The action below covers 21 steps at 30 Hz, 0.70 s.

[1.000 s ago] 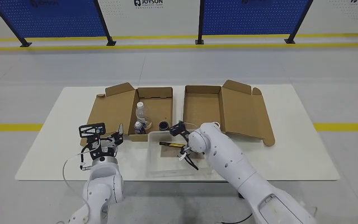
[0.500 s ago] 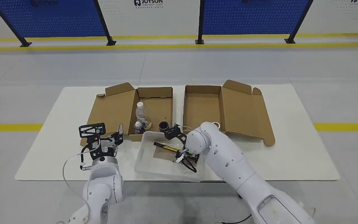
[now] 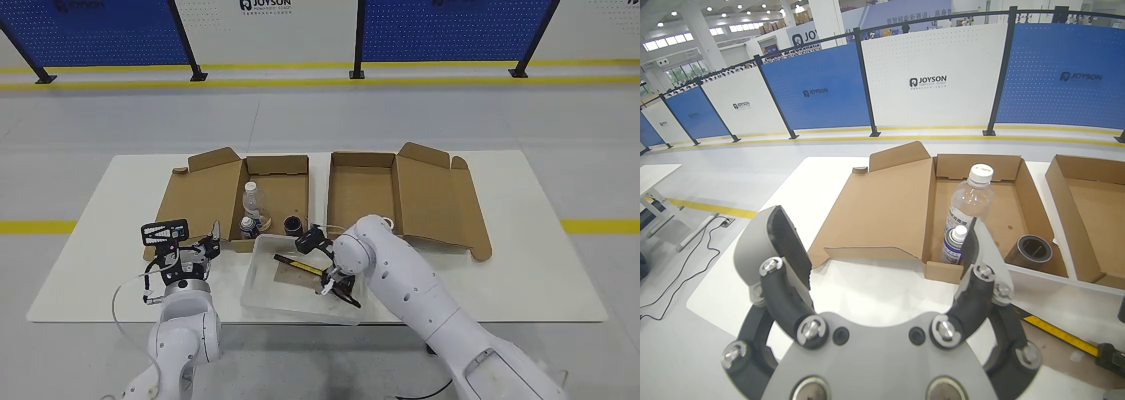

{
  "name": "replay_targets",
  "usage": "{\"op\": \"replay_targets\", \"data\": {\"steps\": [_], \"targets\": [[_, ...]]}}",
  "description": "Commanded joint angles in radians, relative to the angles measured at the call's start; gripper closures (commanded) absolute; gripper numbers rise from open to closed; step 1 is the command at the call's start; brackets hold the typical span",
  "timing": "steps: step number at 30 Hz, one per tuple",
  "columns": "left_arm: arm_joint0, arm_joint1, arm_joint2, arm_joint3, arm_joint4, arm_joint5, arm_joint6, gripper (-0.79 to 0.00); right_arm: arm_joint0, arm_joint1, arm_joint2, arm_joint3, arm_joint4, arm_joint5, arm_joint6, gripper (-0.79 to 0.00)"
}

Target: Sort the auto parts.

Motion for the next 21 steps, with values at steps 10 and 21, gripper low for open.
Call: {"op": "replay_targets", "data": {"steps": [10, 21], "targets": [[0.000, 0.000, 0.000, 0.000, 0.000, 0.000, 0.000, -0.785, 0.069, -0.033, -0.088, 0.118, -0.043, -0.070, 0.016, -0.616], [0.000, 0.000, 0.000, 0.000, 0.000, 0.000, 0.000, -0.785, 0.104, -0.067, -0.130, 0.207, -0.032, -0.093, -0.025, -0.382]]}}
